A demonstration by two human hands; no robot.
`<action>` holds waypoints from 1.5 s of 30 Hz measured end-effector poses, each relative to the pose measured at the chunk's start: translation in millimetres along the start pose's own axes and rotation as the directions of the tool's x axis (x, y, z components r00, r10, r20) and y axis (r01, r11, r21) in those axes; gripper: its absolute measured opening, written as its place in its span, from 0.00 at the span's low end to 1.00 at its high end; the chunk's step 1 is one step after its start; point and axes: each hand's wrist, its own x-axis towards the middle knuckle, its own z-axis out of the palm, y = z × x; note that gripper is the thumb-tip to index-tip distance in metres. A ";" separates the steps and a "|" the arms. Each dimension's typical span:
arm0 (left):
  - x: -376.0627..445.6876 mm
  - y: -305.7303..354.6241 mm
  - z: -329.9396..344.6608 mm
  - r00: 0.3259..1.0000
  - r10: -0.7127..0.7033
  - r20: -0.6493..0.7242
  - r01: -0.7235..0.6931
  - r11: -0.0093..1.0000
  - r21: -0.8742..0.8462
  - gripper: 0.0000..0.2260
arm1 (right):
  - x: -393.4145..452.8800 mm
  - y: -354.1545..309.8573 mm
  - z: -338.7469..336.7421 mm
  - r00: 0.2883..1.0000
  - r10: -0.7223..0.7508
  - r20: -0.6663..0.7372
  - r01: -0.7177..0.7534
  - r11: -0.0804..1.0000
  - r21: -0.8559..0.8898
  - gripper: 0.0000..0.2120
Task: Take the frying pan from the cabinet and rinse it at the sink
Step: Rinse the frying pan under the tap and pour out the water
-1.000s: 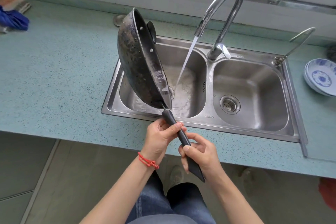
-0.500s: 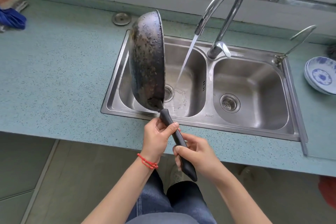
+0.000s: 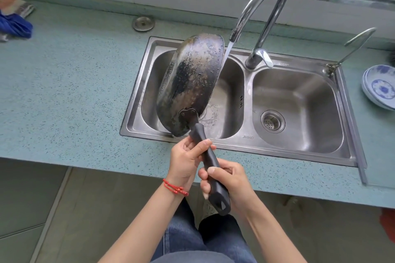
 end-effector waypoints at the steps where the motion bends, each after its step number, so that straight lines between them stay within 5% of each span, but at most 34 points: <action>1: -0.1 0.4 1.0 0.999 -0.033 0.014 0.034 0.998 -0.048 0.06 | -0.2 0.2 -1.1 1.000 -0.002 0.003 0.002 1.000 0.005 0.16; 7: 0.6 2.2 5.2 0.982 -0.153 0.114 0.178 0.948 -0.264 0.04 | -2.1 -4.3 -1.9 0.999 0.005 0.034 -0.005 1.000 0.011 0.13; 20: -4.8 8.1 4.1 1.000 -0.012 -0.009 0.012 1.000 0.018 0.03 | 3.9 -24.6 -2.5 0.995 0.102 0.014 -0.090 0.926 -0.366 0.05; 38: 13.5 -9.6 3.2 0.999 0.031 -0.032 -0.020 0.954 0.299 0.04 | 10.1 -1.4 -2.4 0.993 0.024 -0.120 -0.037 0.993 -0.108 0.05; 45: 21.1 -5.8 8.1 0.999 0.014 0.048 -0.026 0.968 0.251 0.01 | 14.4 -3.1 -7.8 0.989 -0.042 -0.145 0.010 0.977 -0.214 0.03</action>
